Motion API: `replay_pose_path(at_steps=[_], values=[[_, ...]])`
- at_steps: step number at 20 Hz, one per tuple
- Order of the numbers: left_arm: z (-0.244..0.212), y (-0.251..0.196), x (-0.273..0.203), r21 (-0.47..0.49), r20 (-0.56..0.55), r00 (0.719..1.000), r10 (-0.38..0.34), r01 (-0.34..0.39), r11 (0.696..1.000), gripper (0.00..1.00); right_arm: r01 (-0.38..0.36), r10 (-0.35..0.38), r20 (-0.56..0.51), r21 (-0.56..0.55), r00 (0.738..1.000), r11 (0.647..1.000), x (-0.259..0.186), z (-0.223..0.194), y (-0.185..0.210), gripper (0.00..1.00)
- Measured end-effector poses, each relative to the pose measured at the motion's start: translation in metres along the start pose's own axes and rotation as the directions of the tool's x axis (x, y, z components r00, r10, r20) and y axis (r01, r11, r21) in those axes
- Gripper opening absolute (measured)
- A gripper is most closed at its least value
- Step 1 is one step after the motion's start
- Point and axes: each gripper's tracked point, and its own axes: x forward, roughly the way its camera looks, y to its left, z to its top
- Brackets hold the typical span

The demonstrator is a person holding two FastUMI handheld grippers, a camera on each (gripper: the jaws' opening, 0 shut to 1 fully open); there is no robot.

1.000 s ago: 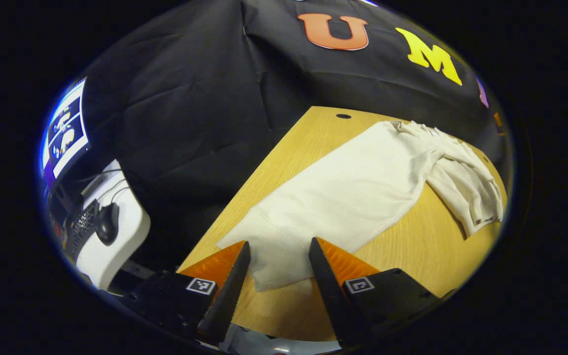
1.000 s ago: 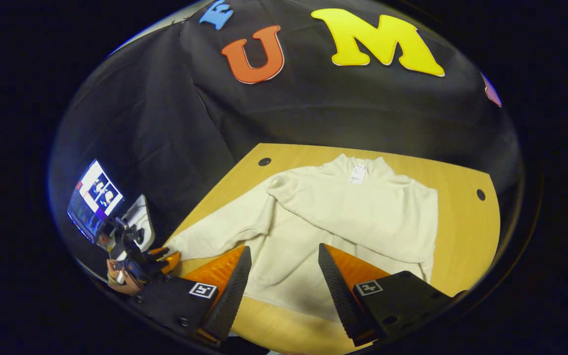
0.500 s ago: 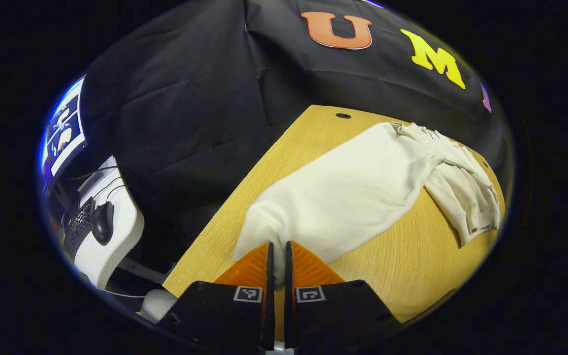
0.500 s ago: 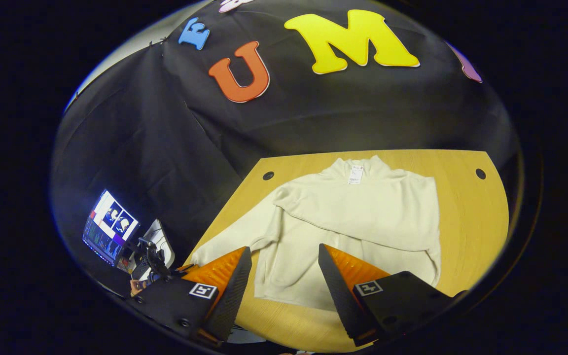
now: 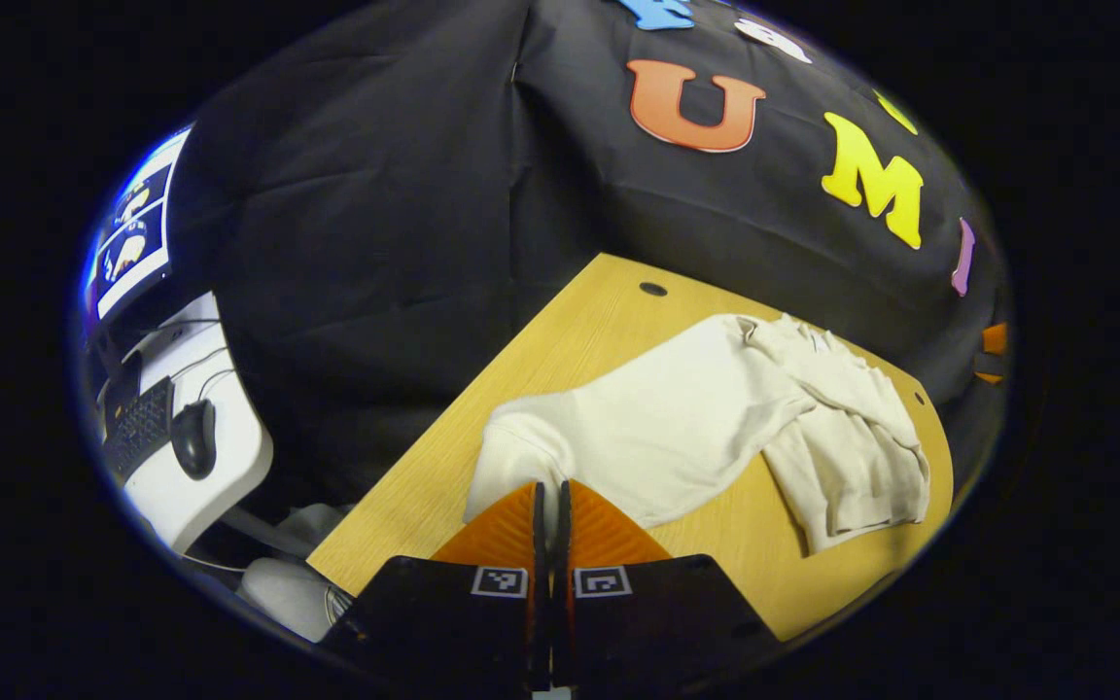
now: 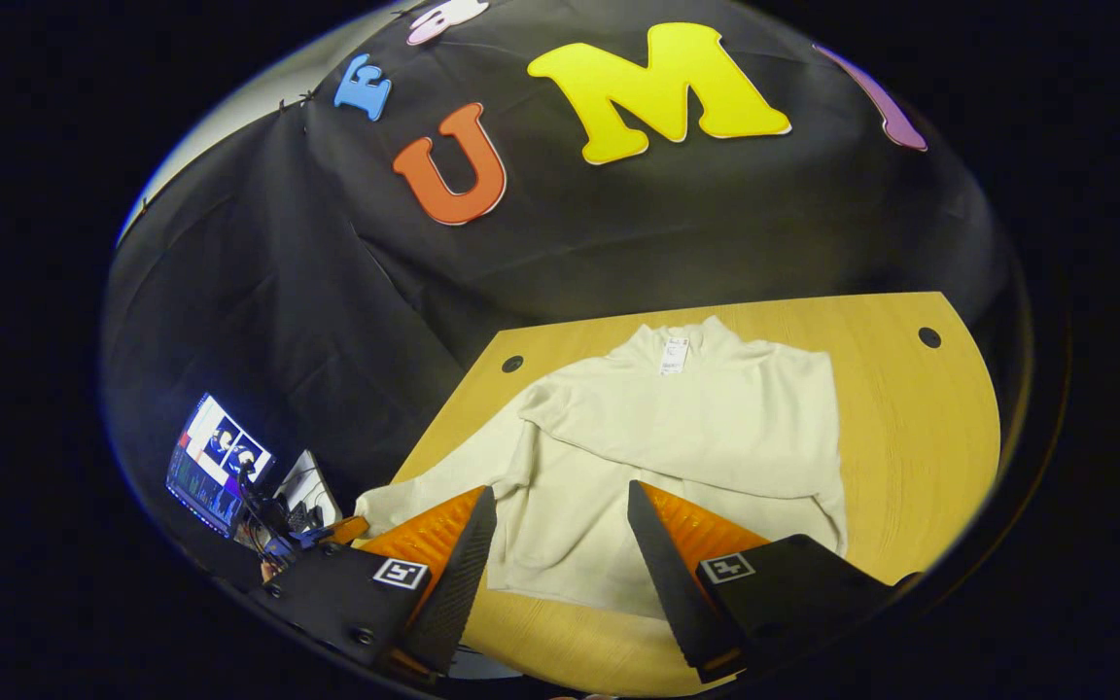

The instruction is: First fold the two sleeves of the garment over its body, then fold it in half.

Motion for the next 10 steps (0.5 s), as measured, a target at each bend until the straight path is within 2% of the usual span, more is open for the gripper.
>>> replay_pose_path(at_steps=[5,10], values=[[0.074,-0.046,0.0,0.069,0.085,0.993,-0.084,0.079,0.995,0.03,-0.017,0.017,0.019,0.015,1.0,1.0,-0.015,0.009,-0.013,0.86],[0.157,-0.105,0.001,0.148,0.191,0.964,-0.187,0.159,0.976,0.04,-0.043,0.042,0.031,0.026,0.999,0.999,-0.04,0.011,-0.027,0.83]])
